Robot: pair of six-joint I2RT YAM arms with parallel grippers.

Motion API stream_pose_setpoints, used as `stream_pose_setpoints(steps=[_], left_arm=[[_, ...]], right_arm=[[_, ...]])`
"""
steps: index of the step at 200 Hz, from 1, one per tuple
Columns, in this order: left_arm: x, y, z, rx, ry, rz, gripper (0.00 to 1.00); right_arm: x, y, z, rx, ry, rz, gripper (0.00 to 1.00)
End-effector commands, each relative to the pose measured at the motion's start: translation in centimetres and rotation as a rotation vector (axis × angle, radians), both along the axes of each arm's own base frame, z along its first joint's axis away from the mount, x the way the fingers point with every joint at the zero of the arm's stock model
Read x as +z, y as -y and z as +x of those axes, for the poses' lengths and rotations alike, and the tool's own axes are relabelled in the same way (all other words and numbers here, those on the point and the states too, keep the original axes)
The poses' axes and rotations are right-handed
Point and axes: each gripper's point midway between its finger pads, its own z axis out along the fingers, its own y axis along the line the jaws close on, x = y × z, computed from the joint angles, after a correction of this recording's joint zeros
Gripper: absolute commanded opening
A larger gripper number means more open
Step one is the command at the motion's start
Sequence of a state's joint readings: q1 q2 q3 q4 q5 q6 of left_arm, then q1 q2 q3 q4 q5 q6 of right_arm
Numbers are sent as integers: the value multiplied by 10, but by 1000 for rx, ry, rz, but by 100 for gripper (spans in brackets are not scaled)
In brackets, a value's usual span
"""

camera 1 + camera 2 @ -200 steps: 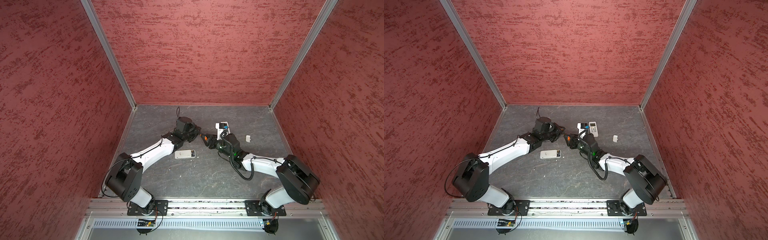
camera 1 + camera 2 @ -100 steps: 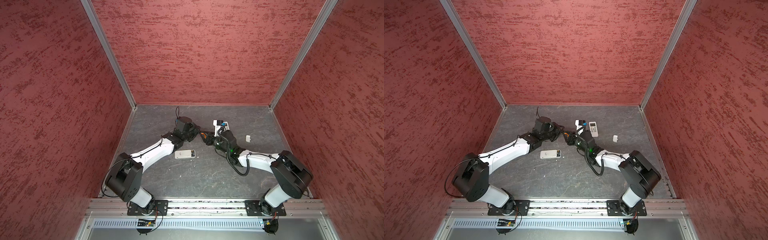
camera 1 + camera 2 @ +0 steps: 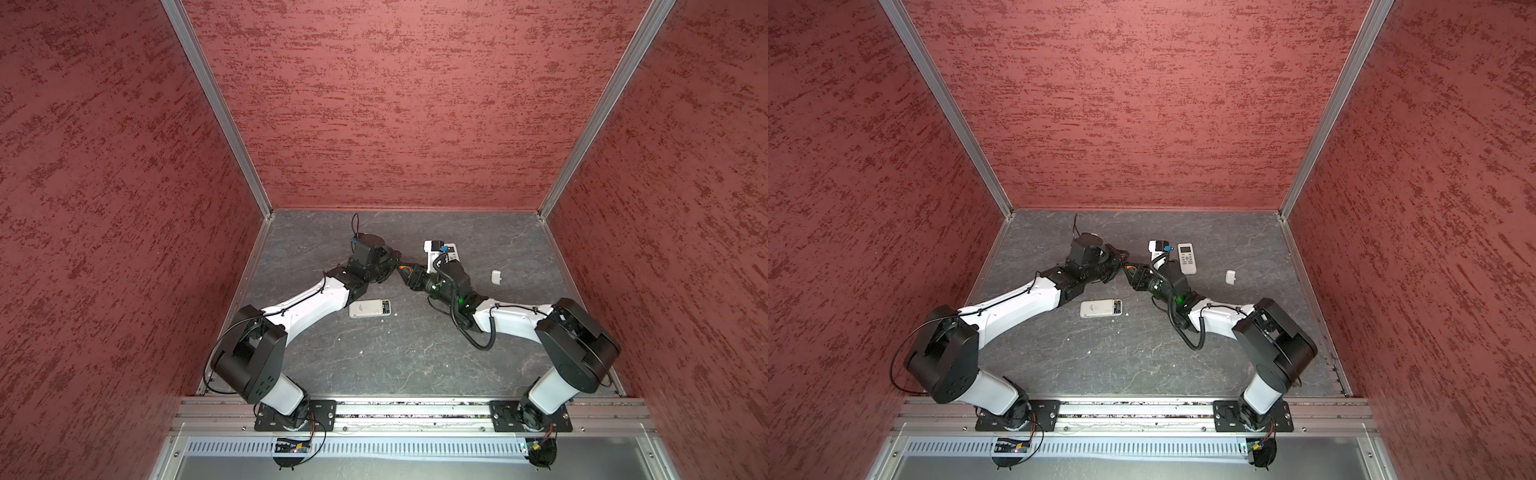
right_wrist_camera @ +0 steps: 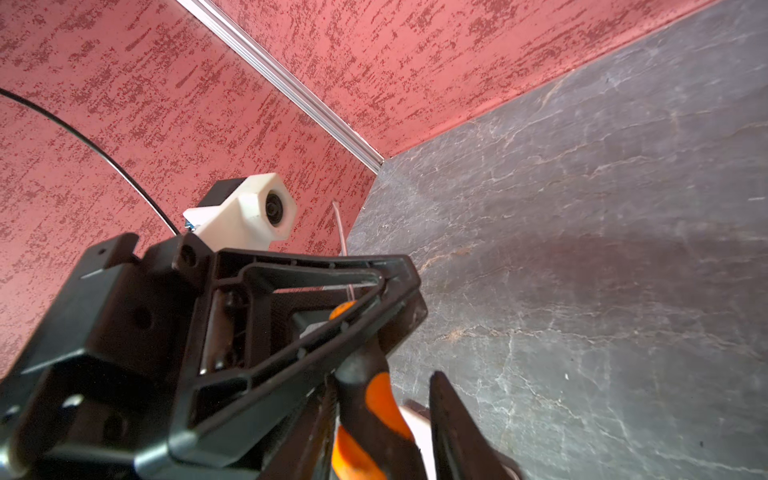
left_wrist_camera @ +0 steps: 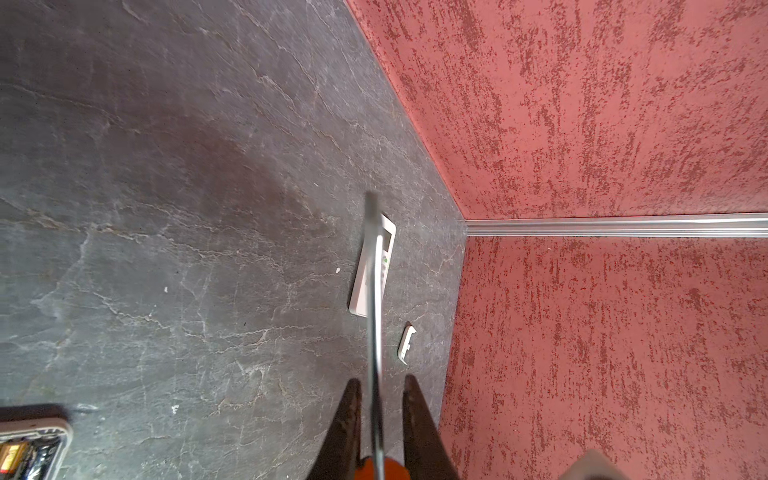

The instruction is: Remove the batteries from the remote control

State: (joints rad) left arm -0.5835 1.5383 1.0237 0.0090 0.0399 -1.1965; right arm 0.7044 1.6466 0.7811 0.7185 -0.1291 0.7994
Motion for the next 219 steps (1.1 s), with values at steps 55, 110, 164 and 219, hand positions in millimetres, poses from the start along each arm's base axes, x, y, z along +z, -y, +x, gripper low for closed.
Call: stream_pose_setpoints(steps=[55, 110, 164, 219], left_arm=[[-9, 26, -19, -92, -18, -37, 0], [-16, 18, -22, -72, -26, -18, 0], [-27, -15, -26, 2, -13, 4, 13], [-24, -44, -30, 38, 44, 53, 54]], right_arm=[[21, 0, 10, -44, 46, 61, 20], [15, 3, 9, -55, 43, 62, 0], [1, 3, 1, -19, -3, 17, 0], [-21, 0, -13, 70, -93, -96, 0]])
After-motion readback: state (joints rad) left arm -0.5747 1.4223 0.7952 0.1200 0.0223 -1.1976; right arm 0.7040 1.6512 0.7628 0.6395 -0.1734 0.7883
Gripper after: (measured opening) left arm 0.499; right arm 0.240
